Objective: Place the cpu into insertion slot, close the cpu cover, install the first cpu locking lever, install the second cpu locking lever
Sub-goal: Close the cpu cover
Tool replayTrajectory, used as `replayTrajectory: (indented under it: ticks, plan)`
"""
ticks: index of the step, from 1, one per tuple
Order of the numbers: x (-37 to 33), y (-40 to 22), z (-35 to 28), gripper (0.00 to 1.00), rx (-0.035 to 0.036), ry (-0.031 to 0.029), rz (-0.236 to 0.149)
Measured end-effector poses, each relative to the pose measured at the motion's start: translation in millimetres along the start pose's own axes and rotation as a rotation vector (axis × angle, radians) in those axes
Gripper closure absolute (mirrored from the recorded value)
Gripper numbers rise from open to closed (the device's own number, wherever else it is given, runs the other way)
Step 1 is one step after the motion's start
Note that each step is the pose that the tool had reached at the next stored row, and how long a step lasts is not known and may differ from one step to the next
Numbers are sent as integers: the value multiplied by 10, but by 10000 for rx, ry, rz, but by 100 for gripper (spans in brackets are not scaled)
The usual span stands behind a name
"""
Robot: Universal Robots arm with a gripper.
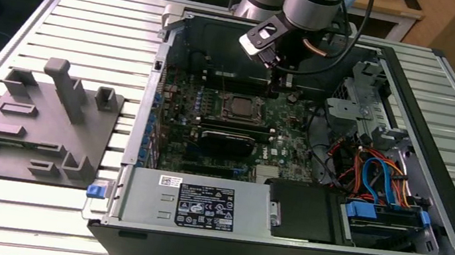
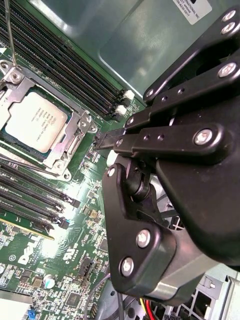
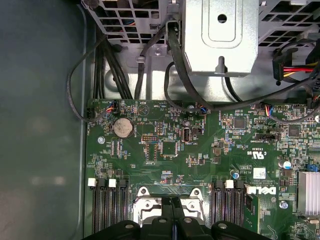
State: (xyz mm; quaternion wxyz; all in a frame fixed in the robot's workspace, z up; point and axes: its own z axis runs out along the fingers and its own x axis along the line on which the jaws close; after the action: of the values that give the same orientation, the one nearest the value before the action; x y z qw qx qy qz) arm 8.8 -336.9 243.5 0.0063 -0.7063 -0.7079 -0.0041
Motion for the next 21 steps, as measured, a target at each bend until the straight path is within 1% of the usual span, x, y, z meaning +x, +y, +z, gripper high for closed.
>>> replayTrajectory:
  ticks: [7, 10, 12, 15, 18, 21]
  plan:
    - [0, 0, 0, 90, 0, 0, 0]
    - [0, -11, 5, 90, 0, 3, 2]
    - [0, -34, 21, 90, 1, 2, 1]
    - [-1, -86, 61, 90, 3, 0, 0]
    - [-1, -120, 93, 90, 11, 0, 1]
    - [-1, -166, 113, 90, 11, 0, 0]
